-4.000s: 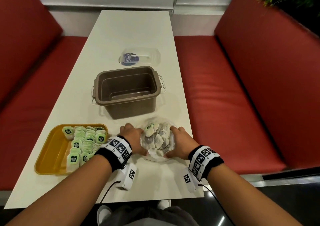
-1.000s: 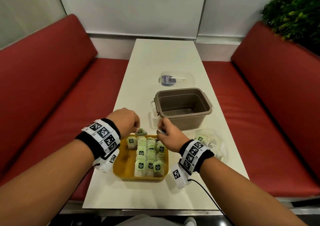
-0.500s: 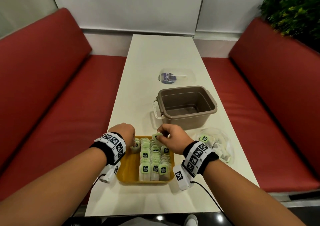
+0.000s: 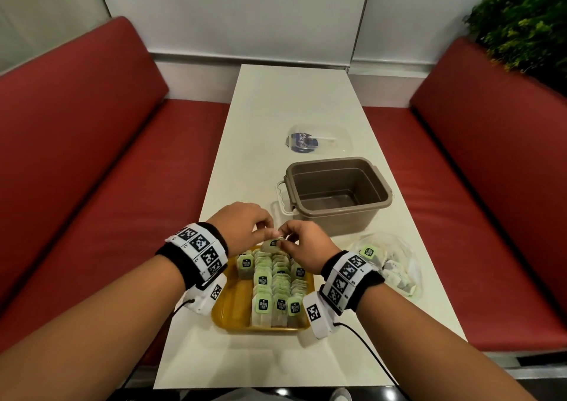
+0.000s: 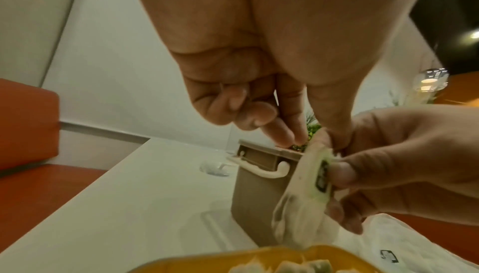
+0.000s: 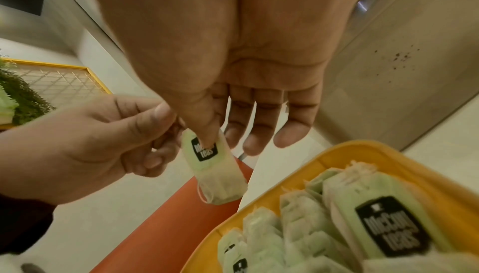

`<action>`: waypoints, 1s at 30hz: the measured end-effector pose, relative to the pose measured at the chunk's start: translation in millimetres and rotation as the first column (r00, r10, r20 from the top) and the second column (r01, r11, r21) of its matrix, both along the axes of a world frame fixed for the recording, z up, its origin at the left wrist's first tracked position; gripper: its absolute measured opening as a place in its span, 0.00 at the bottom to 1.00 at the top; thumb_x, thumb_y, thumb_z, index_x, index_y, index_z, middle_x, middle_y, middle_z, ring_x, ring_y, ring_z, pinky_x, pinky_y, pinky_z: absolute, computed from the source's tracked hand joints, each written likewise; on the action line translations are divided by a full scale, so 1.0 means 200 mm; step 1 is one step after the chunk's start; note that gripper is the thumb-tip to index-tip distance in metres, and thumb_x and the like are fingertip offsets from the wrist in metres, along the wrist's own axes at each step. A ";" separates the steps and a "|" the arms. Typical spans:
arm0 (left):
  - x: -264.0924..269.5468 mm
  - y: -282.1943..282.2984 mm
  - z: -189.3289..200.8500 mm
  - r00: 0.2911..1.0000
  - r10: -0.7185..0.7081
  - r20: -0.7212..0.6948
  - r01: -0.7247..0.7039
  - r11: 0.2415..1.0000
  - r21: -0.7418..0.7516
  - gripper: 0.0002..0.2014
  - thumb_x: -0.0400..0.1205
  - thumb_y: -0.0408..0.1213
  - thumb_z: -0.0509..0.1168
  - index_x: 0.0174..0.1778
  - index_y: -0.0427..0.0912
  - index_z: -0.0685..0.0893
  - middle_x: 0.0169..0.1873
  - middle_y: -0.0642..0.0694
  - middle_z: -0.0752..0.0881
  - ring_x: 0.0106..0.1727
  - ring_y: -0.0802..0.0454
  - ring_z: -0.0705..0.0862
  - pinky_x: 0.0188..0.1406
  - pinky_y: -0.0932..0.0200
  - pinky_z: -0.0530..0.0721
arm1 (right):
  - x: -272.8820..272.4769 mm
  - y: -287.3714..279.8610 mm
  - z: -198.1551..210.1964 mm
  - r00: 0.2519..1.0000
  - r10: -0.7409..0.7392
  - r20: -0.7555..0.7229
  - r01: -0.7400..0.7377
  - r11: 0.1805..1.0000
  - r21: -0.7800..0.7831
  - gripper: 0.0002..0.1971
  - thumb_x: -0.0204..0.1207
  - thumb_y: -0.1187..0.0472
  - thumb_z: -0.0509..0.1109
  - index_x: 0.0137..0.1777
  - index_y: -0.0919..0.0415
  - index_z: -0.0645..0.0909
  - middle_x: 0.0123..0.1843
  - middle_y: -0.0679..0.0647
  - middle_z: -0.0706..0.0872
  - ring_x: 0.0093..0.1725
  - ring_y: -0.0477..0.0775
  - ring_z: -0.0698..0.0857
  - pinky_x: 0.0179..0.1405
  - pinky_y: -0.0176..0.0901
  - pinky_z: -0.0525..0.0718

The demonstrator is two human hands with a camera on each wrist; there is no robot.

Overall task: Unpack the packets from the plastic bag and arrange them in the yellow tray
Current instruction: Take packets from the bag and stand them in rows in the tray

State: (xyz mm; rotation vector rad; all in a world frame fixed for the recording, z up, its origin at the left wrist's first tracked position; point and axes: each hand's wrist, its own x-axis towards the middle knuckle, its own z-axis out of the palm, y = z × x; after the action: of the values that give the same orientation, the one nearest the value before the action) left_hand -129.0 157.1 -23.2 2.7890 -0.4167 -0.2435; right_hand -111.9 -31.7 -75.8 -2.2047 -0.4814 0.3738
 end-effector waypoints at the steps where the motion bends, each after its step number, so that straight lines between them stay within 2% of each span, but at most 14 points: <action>1: -0.01 -0.02 0.03 1.000 -0.027 -0.006 0.027 1.000 0.015 0.13 0.81 0.57 0.65 0.54 0.54 0.86 0.47 0.57 0.85 0.46 0.56 0.79 0.51 0.56 0.79 | 0.00 0.01 0.01 1.000 0.001 0.003 -0.001 1.000 0.004 0.03 0.79 0.55 0.73 0.45 0.50 0.82 0.41 0.51 0.89 0.42 0.52 0.88 0.46 0.50 0.88; 5: 0.00 -0.05 0.06 0.999 -0.042 -0.002 0.042 0.991 0.129 0.10 0.82 0.50 0.67 0.54 0.52 0.87 0.48 0.53 0.88 0.51 0.51 0.84 0.49 0.57 0.79 | 0.00 0.03 0.04 1.000 0.011 0.023 -0.012 1.000 0.026 0.04 0.78 0.56 0.75 0.45 0.50 0.82 0.41 0.51 0.89 0.42 0.51 0.86 0.46 0.47 0.85; 7: 0.00 -0.06 0.06 1.000 -0.013 0.007 0.013 0.996 0.093 0.07 0.82 0.47 0.67 0.51 0.52 0.86 0.46 0.53 0.88 0.50 0.51 0.84 0.46 0.58 0.77 | 0.00 0.03 0.05 0.999 0.024 0.022 -0.025 0.999 0.029 0.05 0.76 0.57 0.76 0.46 0.49 0.82 0.43 0.51 0.88 0.44 0.54 0.86 0.45 0.46 0.84; 9: -0.01 -0.05 0.07 1.000 0.016 0.010 -0.016 1.000 0.013 0.05 0.82 0.47 0.67 0.48 0.52 0.86 0.44 0.54 0.88 0.47 0.53 0.83 0.45 0.60 0.75 | 0.00 0.04 0.05 0.999 0.051 0.015 -0.052 0.998 0.031 0.06 0.74 0.57 0.78 0.46 0.48 0.83 0.44 0.53 0.89 0.45 0.55 0.86 0.46 0.49 0.85; 12: -0.02 -0.04 0.09 0.999 0.035 0.022 -0.034 0.999 -0.039 0.06 0.83 0.47 0.67 0.48 0.51 0.86 0.43 0.54 0.87 0.45 0.54 0.82 0.43 0.61 0.73 | -0.01 0.06 0.04 0.998 0.064 0.002 -0.064 0.997 0.046 0.04 0.74 0.58 0.77 0.42 0.55 0.84 0.40 0.60 0.89 0.42 0.62 0.87 0.44 0.57 0.86; 14: -0.02 -0.03 0.09 0.999 0.039 0.003 -0.039 0.999 -0.034 0.06 0.83 0.46 0.67 0.50 0.51 0.86 0.44 0.54 0.88 0.47 0.54 0.83 0.44 0.61 0.73 | -0.01 0.07 0.04 0.997 0.071 0.004 -0.072 0.997 0.033 0.04 0.74 0.58 0.77 0.41 0.55 0.85 0.38 0.61 0.89 0.40 0.62 0.86 0.43 0.57 0.86; 16: -0.03 -0.01 0.09 0.999 0.030 -0.026 -0.030 1.000 0.006 0.08 0.83 0.46 0.67 0.55 0.51 0.86 0.46 0.54 0.88 0.49 0.54 0.84 0.45 0.63 0.73 | -0.01 0.07 0.04 0.995 0.096 -0.003 -0.096 0.995 0.008 0.02 0.75 0.59 0.77 0.42 0.55 0.86 0.37 0.59 0.88 0.35 0.58 0.85 0.40 0.52 0.85; 19: -0.03 0.01 0.09 0.999 0.022 -0.028 -0.019 0.995 0.099 0.09 0.83 0.46 0.66 0.56 0.51 0.86 0.48 0.53 0.89 0.51 0.52 0.84 0.44 0.63 0.72 | 0.00 0.07 0.03 0.994 0.108 0.004 -0.107 0.993 -0.057 0.04 0.76 0.57 0.76 0.48 0.56 0.87 0.37 0.47 0.86 0.32 0.41 0.79 0.34 0.34 0.77; 21: -0.03 0.03 0.08 0.998 0.040 -0.055 -0.030 0.983 0.180 0.08 0.83 0.45 0.66 0.55 0.50 0.87 0.49 0.53 0.88 0.52 0.52 0.85 0.43 0.63 0.72 | 0.01 0.05 0.02 0.996 0.087 0.015 -0.085 0.989 -0.118 0.07 0.77 0.55 0.76 0.53 0.54 0.86 0.43 0.45 0.87 0.34 0.36 0.79 0.39 0.33 0.75; 23: -0.04 0.05 0.05 0.988 0.065 -0.137 -0.025 0.961 0.275 0.07 0.81 0.41 0.67 0.52 0.48 0.88 0.48 0.52 0.88 0.50 0.52 0.85 0.43 0.63 0.74 | 0.03 0.00 0.01 0.999 0.052 0.008 -0.050 0.981 -0.189 0.09 0.77 0.54 0.75 0.55 0.54 0.84 0.47 0.47 0.88 0.38 0.41 0.81 0.43 0.36 0.77; 25: -0.04 0.06 0.01 0.963 0.095 -0.252 0.003 0.933 0.361 0.06 0.79 0.37 0.69 0.50 0.48 0.89 0.46 0.52 0.88 0.45 0.53 0.83 0.42 0.62 0.75 | 0.04 -0.05 -0.01 1.000 0.016 0.004 -0.015 0.963 -0.269 0.10 0.77 0.55 0.75 0.57 0.54 0.83 0.46 0.49 0.87 0.44 0.48 0.84 0.45 0.38 0.78; 27: -0.04 0.06 -0.05 0.932 0.121 -0.341 0.044 0.898 0.439 0.07 0.78 0.36 0.69 0.50 0.47 0.90 0.47 0.51 0.89 0.43 0.53 0.82 0.43 0.61 0.77 | 0.05 -0.10 -0.02 1.000 -0.015 0.014 0.019 0.940 -0.341 0.13 0.76 0.54 0.74 0.58 0.54 0.82 0.46 0.49 0.85 0.47 0.51 0.83 0.45 0.41 0.78; 30: -0.04 0.05 -0.13 0.915 0.160 -0.370 0.053 0.861 0.505 0.07 0.78 0.37 0.69 0.49 0.44 0.89 0.48 0.47 0.90 0.42 0.49 0.82 0.43 0.58 0.81 | 0.04 -0.15 -0.04 1.000 -0.020 0.009 0.022 0.888 -0.459 0.22 0.76 0.51 0.73 0.68 0.56 0.76 0.54 0.53 0.86 0.55 0.57 0.84 0.49 0.42 0.78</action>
State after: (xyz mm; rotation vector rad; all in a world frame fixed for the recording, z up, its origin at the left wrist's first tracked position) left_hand -137.5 168.1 -49.4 3.1237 -0.1839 -1.0326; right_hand -104.2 -62.4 -84.3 -2.6679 -0.3985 0.5140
